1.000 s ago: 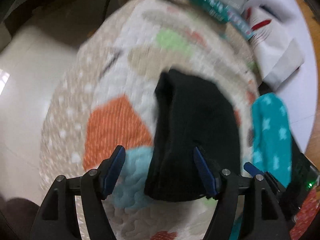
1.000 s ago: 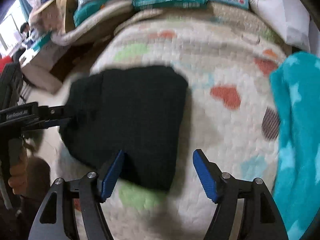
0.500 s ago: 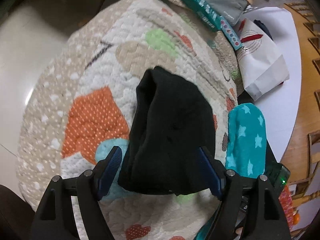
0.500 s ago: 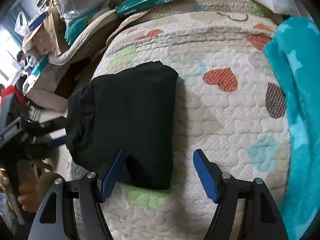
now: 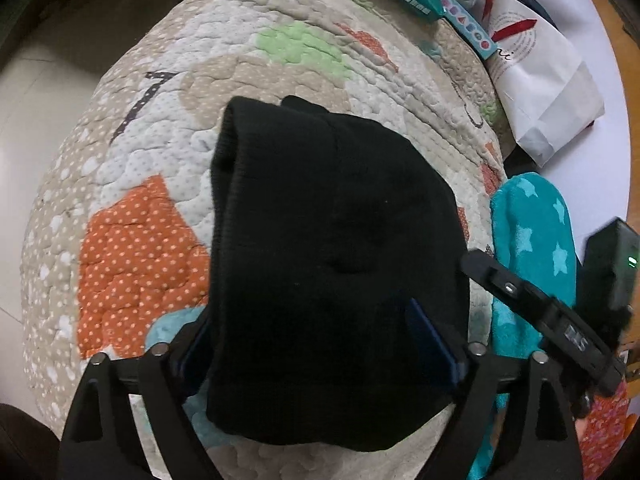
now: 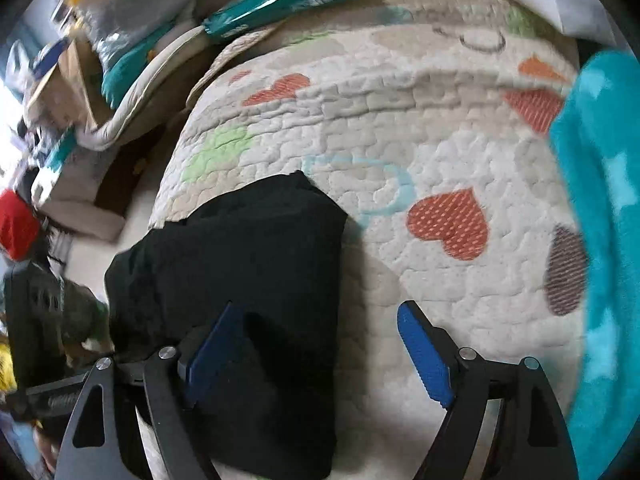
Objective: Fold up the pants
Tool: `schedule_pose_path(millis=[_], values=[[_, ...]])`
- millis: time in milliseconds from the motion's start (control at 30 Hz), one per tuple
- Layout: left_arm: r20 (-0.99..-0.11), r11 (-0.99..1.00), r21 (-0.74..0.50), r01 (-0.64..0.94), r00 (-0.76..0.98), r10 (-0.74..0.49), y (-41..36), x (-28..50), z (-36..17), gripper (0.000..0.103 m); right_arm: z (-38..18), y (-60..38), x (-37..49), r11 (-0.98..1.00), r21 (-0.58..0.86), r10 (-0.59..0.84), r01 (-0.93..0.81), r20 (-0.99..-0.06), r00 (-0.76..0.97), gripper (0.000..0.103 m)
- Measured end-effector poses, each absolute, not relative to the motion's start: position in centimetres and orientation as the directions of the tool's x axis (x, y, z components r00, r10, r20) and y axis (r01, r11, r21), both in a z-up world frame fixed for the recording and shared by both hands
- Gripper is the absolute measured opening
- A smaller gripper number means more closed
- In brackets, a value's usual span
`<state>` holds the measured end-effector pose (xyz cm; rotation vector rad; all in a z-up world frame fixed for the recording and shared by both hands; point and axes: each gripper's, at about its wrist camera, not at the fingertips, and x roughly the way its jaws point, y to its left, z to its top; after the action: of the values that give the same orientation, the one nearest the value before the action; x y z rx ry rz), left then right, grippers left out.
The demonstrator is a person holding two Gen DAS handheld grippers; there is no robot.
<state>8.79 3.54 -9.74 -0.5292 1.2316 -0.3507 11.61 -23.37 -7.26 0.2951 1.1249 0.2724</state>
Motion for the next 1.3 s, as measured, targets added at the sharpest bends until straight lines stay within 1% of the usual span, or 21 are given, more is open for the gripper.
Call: schedule_pose_path(millis=[67,100,133,200,233,267,300,333,400,433,500,633,733,967,1300], values=[[-0.784,0.819,-0.574,-0.017,0.299,-0.543,3.3,9.2,-10.0,0.096,-8.8,-23.7,11.7,0.892,0.449,0.429,-0.044,-0.814,0.391,0.087],[-0.781,0.815,-0.579,-0.016,0.296,-0.549,3.2,9.3,-10.1,0.099,-9.9,-23.7,11.9,0.871,0.49,0.463,-0.031,-0.801,0.38,0.087],[-0.779,0.812,-0.584,-0.019,0.293,-0.554,3.0,9.7,-10.2,0.101,-10.4,-23.7,11.9,0.858,0.514,0.483,-0.024,-0.789,0.379,0.088],[-0.786,0.817,-0.576,-0.028,0.292,-0.545,2.8,10.1,-10.1,0.101,-10.5,-23.7,12.0,0.838,0.545,0.506,-0.032,-0.754,0.419,0.089],[-0.791,0.824,-0.566,-0.02,0.295,-0.536,2.4,10.3,-10.0,0.094,-10.4,-23.5,12.1,0.83,0.555,0.524,-0.049,-0.747,0.41,0.087],[-0.806,0.845,-0.535,-0.004,0.302,-0.509,2.0,10.2,-9.7,0.086,-10.3,-23.1,12.3,0.813,0.578,0.558,-0.077,-0.733,0.39,0.071],[-0.827,0.872,-0.489,0.011,0.311,-0.468,1.7,10.1,-9.5,0.069,-9.9,-22.7,12.3,0.822,0.563,0.551,-0.091,-0.744,0.378,0.061],[-0.835,0.884,-0.466,0.037,0.314,-0.453,1.5,9.9,-9.3,0.062,-9.5,-22.3,12.1,0.834,0.539,0.539,-0.117,-0.752,0.38,0.055],[-0.822,0.871,-0.49,0.037,0.313,-0.475,2.0,9.8,-9.1,0.05,-8.6,-21.5,11.8,0.853,0.495,0.518,-0.167,-0.764,0.384,0.045],[-0.812,0.859,-0.512,0.021,0.313,-0.492,2.4,9.9,-8.9,0.047,-8.0,-21.1,11.7,0.859,0.476,0.51,-0.187,-0.768,0.387,0.042],[-0.799,0.844,-0.537,0.008,0.317,-0.511,2.9,10.3,-8.5,0.045,-6.7,-20.3,11.8,0.871,0.433,0.491,-0.231,-0.775,0.399,0.039],[-0.794,0.847,-0.532,0.007,0.342,-0.502,3.2,11.9,-7.5,0.045,-4.5,-19.0,12.8,0.893,0.34,0.443,-0.294,-0.779,0.444,0.038],[-0.799,0.858,-0.514,0.013,0.356,-0.484,2.7,14.0,-6.8,0.045,-3.8,-18.7,14.5,0.903,0.312,0.421,-0.295,-0.776,0.469,0.038],[-0.827,0.898,-0.436,0.06,0.366,-0.426,0.3,18.6,-6.2,0.045,-4.1,-20.2,18.4,0.913,0.331,0.407,-0.238,-0.765,0.499,0.038],[-0.827,0.892,-0.447,0.063,0.352,-0.439,-1.3,21.4,-7.0,0.045,-5.3,-22.4,21.2,0.906,0.383,0.42,-0.181,-0.757,0.5,0.039]])
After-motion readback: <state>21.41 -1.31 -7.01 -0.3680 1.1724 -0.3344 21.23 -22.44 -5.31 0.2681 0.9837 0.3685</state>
